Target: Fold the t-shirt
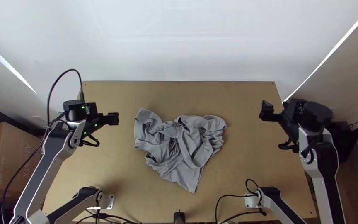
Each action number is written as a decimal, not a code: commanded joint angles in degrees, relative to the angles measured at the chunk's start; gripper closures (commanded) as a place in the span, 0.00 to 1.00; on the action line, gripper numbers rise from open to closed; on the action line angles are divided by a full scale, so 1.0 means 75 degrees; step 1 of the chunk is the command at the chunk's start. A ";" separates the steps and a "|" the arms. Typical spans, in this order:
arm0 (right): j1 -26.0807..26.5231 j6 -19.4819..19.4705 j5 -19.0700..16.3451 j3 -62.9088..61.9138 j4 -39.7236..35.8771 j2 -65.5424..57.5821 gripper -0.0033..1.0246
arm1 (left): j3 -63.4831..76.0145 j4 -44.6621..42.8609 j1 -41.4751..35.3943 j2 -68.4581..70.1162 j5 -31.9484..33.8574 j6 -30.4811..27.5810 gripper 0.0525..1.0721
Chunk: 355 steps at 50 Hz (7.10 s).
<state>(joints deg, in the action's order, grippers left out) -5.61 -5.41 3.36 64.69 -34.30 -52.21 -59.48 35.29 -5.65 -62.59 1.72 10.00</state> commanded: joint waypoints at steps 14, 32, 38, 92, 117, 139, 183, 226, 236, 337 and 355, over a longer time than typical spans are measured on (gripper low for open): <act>-0.0518 -0.0767 0.0092 0.1184 -0.0782 -0.1500 0.04 | -0.0260 -0.0416 -0.0208 -0.1780 0.0099 0.0436 0.05; -0.0518 -0.1013 0.0092 0.1676 -0.0864 -0.2180 0.04 | -0.1127 -0.0322 -0.0770 -0.3678 -0.1096 0.0202 0.06; -0.0506 -0.1013 0.0103 0.1723 -0.0840 -0.2250 0.04 | -0.1338 -0.0287 -0.1040 -0.4288 -0.1647 0.0061 0.06; -0.3377 -0.1962 0.0092 0.3809 -0.1508 -0.4313 0.07 | -0.4784 0.1822 -0.0782 -0.4733 -0.1155 0.0178 0.06; -0.6331 -0.2232 0.0080 0.5754 -0.1825 -0.7031 0.08 | -0.2792 0.1611 0.1081 -0.1991 -0.0522 0.0003 0.06; -0.6823 -0.1974 0.0045 0.6586 -0.0348 -0.9153 0.13 | -0.2018 0.1834 0.2148 -0.0233 -0.0205 -0.0290 0.06; -0.6706 -0.1447 -0.0283 0.8543 -0.0325 -1.1930 0.75 | -0.1749 0.2291 0.3308 0.0833 -0.0194 -0.0525 0.06; -0.4924 -0.0826 0.1791 0.8660 0.0425 -1.1227 0.60 | -0.1725 0.2092 0.3296 0.0505 -0.0018 -0.0536 0.06; -0.5487 -0.0767 0.1943 0.8989 0.0929 -1.1016 0.43 | -0.1713 0.2092 0.3296 0.0505 -0.0030 -0.0536 0.06; -0.6706 -0.0134 0.0279 0.9223 0.2019 -1.3418 0.44 | -0.1538 0.2127 0.3601 0.0587 -0.0030 -0.0677 0.06; -0.6495 -0.0310 0.0268 0.9188 0.2090 -1.3418 0.97 | -0.1584 0.2115 0.3589 0.0587 -0.0018 -0.0677 0.06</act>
<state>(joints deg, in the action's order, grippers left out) -54.70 -7.03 5.50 133.86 -18.90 -151.30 -71.40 51.53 20.97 -58.28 0.93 5.91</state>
